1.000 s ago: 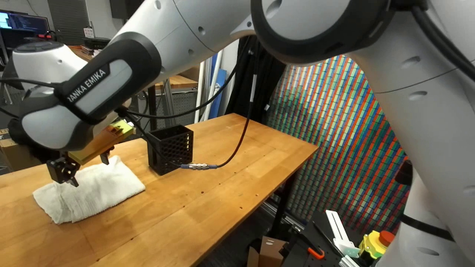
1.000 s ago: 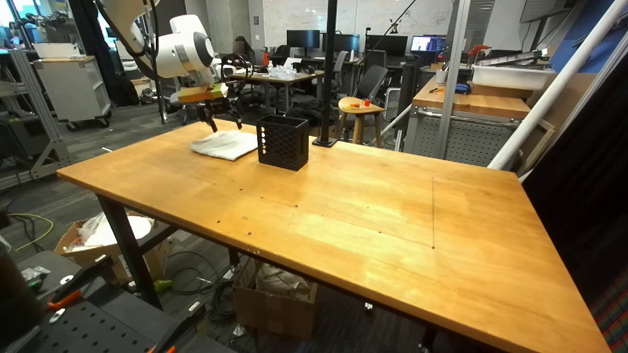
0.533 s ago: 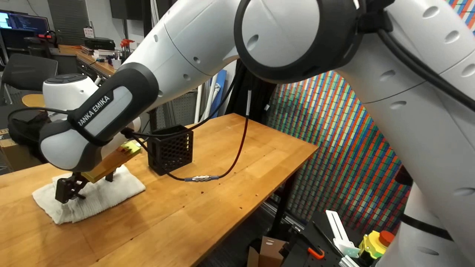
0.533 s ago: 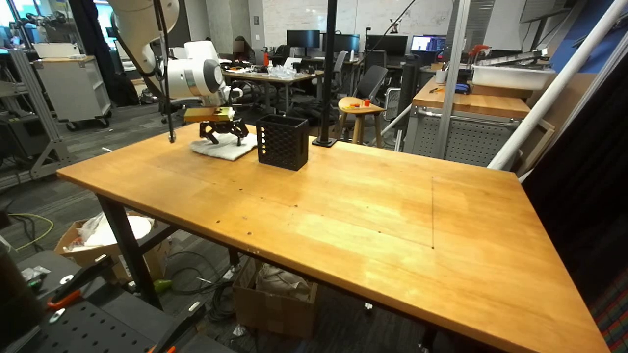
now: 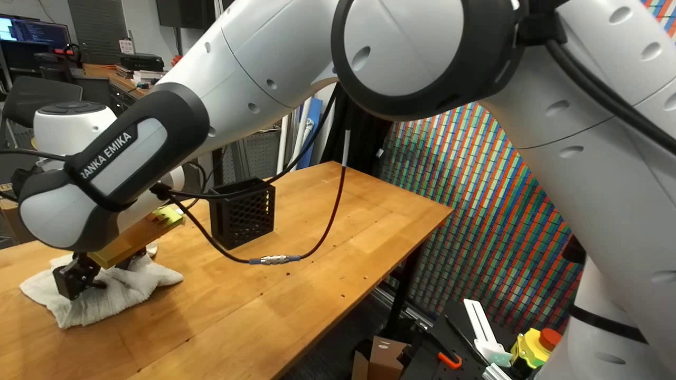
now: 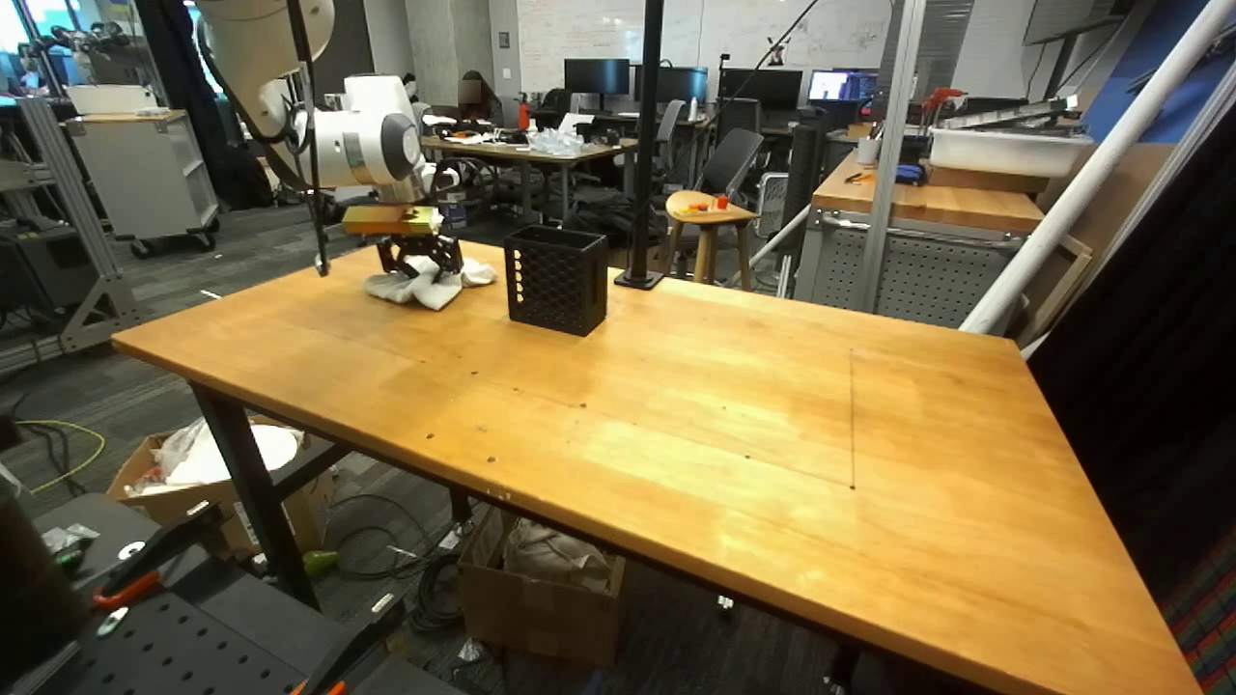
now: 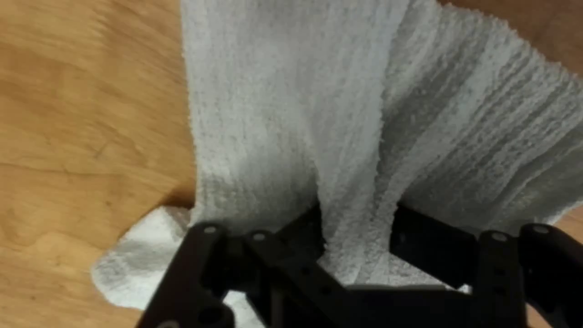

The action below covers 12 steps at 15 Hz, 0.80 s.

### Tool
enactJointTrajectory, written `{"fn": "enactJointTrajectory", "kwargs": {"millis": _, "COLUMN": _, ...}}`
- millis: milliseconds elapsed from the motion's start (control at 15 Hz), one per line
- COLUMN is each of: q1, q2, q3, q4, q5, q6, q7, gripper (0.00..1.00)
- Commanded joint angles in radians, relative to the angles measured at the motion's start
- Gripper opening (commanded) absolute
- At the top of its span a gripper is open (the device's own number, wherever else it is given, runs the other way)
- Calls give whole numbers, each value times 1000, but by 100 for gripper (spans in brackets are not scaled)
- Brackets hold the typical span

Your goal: Put the white towel in the black basket.

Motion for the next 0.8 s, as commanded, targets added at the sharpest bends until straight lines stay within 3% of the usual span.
{"fn": "enactJointTrajectory", "kwargs": {"millis": 0, "q1": 29, "q2": -16, "q3": 2, "q4": 13, "q5": 30, "q6": -20, "q7": -11, "gripper": 5}}
{"fn": "enactJointTrajectory", "kwargs": {"millis": 333, "q1": 66, "q2": -78, "q3": -19, "q4": 19, "q5": 4, "q6": -86, "q7": -4, "gripper": 5}}
{"fn": "enactJointTrajectory", "kwargs": {"millis": 733, "q1": 83, "q2": -184, "q3": -36, "q4": 80, "q5": -47, "q6": -271, "q7": -16, "gripper": 5}}
